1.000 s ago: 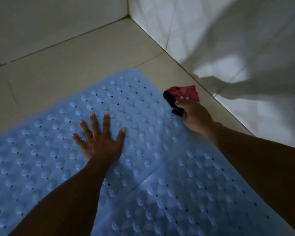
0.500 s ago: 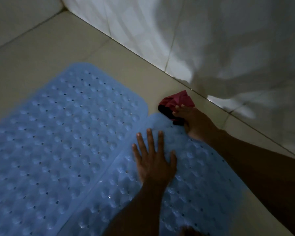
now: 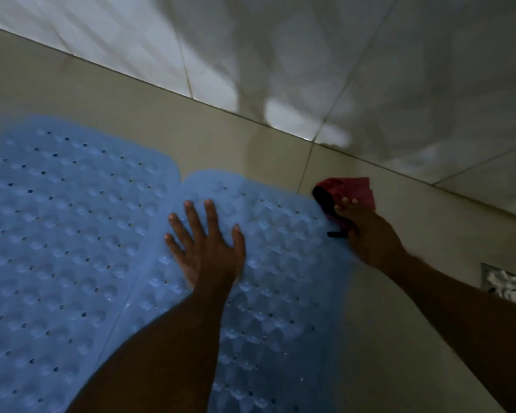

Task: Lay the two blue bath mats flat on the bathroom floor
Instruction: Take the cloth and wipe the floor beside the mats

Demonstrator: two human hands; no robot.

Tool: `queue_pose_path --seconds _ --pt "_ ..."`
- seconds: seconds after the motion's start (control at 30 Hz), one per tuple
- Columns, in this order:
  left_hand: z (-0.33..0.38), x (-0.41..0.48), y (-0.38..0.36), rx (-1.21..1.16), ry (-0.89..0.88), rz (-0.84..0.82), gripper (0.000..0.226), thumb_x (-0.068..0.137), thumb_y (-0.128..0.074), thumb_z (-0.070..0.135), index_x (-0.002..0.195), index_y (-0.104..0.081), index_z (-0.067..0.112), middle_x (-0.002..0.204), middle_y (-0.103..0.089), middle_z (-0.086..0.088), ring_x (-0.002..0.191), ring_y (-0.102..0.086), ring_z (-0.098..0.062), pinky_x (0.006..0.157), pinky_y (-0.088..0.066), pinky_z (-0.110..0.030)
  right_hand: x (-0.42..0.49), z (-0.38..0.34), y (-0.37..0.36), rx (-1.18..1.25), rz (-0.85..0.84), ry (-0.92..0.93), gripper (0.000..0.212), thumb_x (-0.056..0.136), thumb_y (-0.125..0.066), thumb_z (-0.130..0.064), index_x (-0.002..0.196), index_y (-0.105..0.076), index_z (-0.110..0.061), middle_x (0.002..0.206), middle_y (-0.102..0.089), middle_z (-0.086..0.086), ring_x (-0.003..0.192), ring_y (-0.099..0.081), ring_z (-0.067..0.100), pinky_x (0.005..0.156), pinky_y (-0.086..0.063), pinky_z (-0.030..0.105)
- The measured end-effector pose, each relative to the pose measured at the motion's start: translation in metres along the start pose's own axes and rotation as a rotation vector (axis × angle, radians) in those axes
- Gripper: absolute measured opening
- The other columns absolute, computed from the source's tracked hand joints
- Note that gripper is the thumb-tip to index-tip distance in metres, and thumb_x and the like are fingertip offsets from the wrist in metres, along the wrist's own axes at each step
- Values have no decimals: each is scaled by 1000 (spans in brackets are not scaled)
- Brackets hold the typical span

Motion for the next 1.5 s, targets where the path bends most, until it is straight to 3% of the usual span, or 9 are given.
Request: queue_pose_path --seconds 0.07,0.2,0.33,0.47,0.57,0.67,0.83,1.17,1.5 --pt "3 1 -1 11 -2 14 79 94 -9 71 158 19 34 167 25 -6 152 24 -37 122 4 -60 -20 -2 -2 -40 61 -131 49 91 -43 -21 132 -64 -5 140 -59 21 130 -56 44 104 -46 57" --pt "4 3 -2 30 4 51 80 94 -15 70 161 7 33 170 14 -6 154 17 -37 123 4 -59 -64 -21 -24 -198 162 -309 52 89 -44 -31 134 -63 -16 134 -62 16 113 -59 40 82 -45 47" --pt "1 4 -7 72 -15 56 80 94 -10 72 161 9 34 170 15 -5 154 18 -37 123 5 -59 -74 -29 -21 -157 142 -425 50 91 -56 -37 135 -55 -14 134 -55 16 124 -47 37 97 -37 49" --pt "-6 -6 -1 77 -135 3 79 94 -8 75 159 14 37 168 22 -6 154 20 -36 123 5 -59 -49 -15 -27 -156 170 -222 66 96 -36 -47 152 -40 -12 157 -39 18 146 -34 36 118 -25 55" --pt "-13 -89 -25 88 -337 40 80 95 -19 72 163 -2 34 171 7 -7 157 6 -32 125 -5 -56 -52 -2 -48 -206 125 -112 67 100 -24 -46 157 -31 -11 164 -27 19 153 -22 34 123 -16 56" --pt "-14 -188 -64 143 -299 61 82 93 -34 72 162 -18 31 171 -6 -7 157 -3 -35 124 -10 -57 -53 0 -49 -227 139 -110 66 100 -24 -43 158 -29 -11 165 -24 17 154 -20 32 123 -14 54" --pt "-11 -199 -67 182 -248 43 81 92 -32 74 161 -20 33 171 -5 -5 157 0 -36 123 -11 -58 -55 -2 -48 -217 153 -88 63 101 -32 -39 158 -29 -11 165 -24 16 154 -20 32 123 -16 55" --pt "-9 -200 -62 215 -245 -22 84 91 -21 78 162 -3 37 171 9 -4 156 12 -33 124 -6 -57 -70 3 -54 -184 146 -101 64 99 -29 -37 158 -27 -13 166 -22 14 155 -18 29 124 -12 53" --pt "-11 -204 -62 185 -264 10 81 93 -8 79 160 12 38 169 21 -2 154 22 -31 125 5 -54 -247 -53 -96 -184 188 -104 64 96 -36 -34 156 -35 -13 164 -30 13 153 -25 29 122 -21 53"
Point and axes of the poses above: each hand's wrist, its own x-axis towards the middle knuckle, its own y-axis out of the back of the hand, z = x × y, the point moved 2 cm from there along x, towards the middle knuckle
